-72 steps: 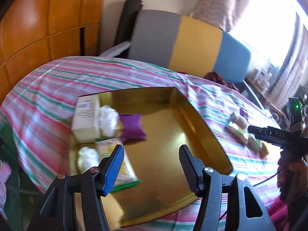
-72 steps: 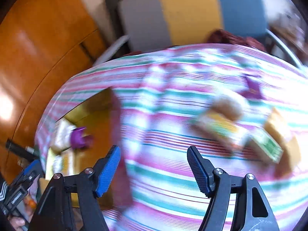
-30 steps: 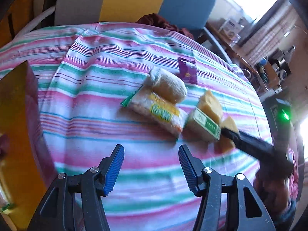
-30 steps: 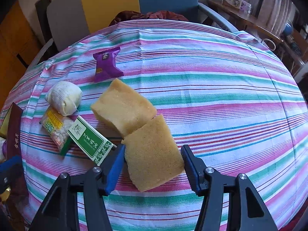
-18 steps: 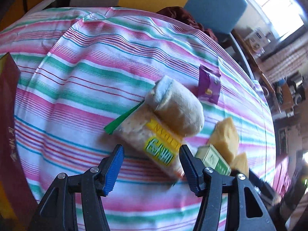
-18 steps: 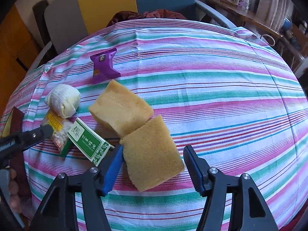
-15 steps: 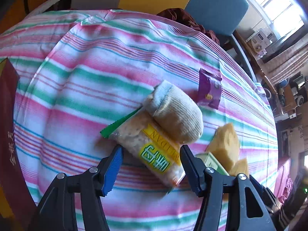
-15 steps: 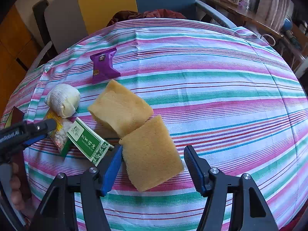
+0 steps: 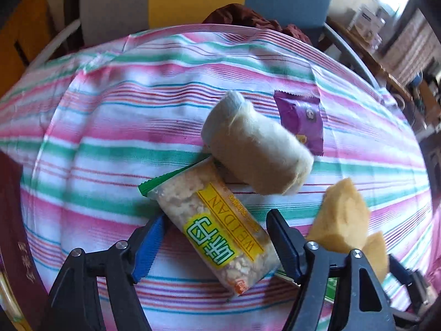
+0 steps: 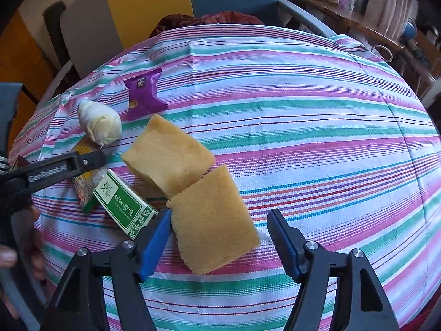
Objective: Organize objects
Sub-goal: 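Grasp the WEIDAN cracker pack with the left gripper while the right gripper grasps the sponge cake, then carry the WEIDAN pack into the gold tray and open the left gripper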
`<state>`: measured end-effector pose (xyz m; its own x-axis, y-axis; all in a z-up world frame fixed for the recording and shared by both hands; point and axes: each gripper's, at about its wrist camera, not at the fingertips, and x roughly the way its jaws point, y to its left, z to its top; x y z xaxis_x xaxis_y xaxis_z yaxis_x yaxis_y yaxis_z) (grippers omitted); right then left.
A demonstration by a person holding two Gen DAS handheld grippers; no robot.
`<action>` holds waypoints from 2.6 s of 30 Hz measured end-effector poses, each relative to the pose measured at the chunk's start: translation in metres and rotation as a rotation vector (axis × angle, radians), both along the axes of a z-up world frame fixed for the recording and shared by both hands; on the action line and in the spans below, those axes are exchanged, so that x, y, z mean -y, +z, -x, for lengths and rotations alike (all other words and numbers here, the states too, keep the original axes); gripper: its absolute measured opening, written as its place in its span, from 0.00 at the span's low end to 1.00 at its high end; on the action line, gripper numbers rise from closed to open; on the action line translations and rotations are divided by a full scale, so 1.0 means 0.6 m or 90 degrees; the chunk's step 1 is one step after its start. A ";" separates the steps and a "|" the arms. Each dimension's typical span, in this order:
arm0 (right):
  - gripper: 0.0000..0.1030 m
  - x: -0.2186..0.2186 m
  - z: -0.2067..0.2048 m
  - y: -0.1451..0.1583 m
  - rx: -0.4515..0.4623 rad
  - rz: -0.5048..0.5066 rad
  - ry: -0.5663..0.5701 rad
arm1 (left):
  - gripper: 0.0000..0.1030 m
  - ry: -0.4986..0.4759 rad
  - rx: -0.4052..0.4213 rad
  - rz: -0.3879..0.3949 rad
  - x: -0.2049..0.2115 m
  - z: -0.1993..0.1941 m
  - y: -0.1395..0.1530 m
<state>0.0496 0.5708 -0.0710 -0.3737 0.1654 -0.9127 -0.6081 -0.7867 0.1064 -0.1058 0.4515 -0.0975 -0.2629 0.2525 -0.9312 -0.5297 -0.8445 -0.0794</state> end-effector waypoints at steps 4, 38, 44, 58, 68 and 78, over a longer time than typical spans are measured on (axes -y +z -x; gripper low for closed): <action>0.70 -0.001 0.001 -0.004 0.003 0.004 0.006 | 0.51 -0.047 -0.056 0.004 0.024 -0.025 0.001; 0.59 0.036 0.022 -0.038 0.053 -0.043 0.058 | 0.42 -0.179 -0.164 -0.085 0.204 -0.198 -0.001; 0.58 0.050 0.026 -0.036 0.060 -0.059 0.071 | 0.42 -0.179 -0.175 -0.088 0.205 -0.200 -0.002; 0.59 0.055 0.026 -0.035 0.055 -0.074 0.079 | 0.42 -0.183 -0.193 -0.095 0.212 -0.223 0.033; 0.59 0.059 0.023 -0.033 0.051 -0.082 0.084 | 0.42 -0.166 -0.210 -0.146 0.244 -0.239 0.106; 0.59 0.067 0.022 -0.033 0.049 -0.089 0.085 | 0.42 -0.128 -0.212 -0.168 0.288 -0.230 0.140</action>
<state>0.0363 0.5306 -0.0907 -0.3305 0.2469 -0.9109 -0.4999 -0.8645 -0.0529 0.0319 0.2790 -0.0136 -0.4577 0.5452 -0.7023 -0.7137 -0.6964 -0.0755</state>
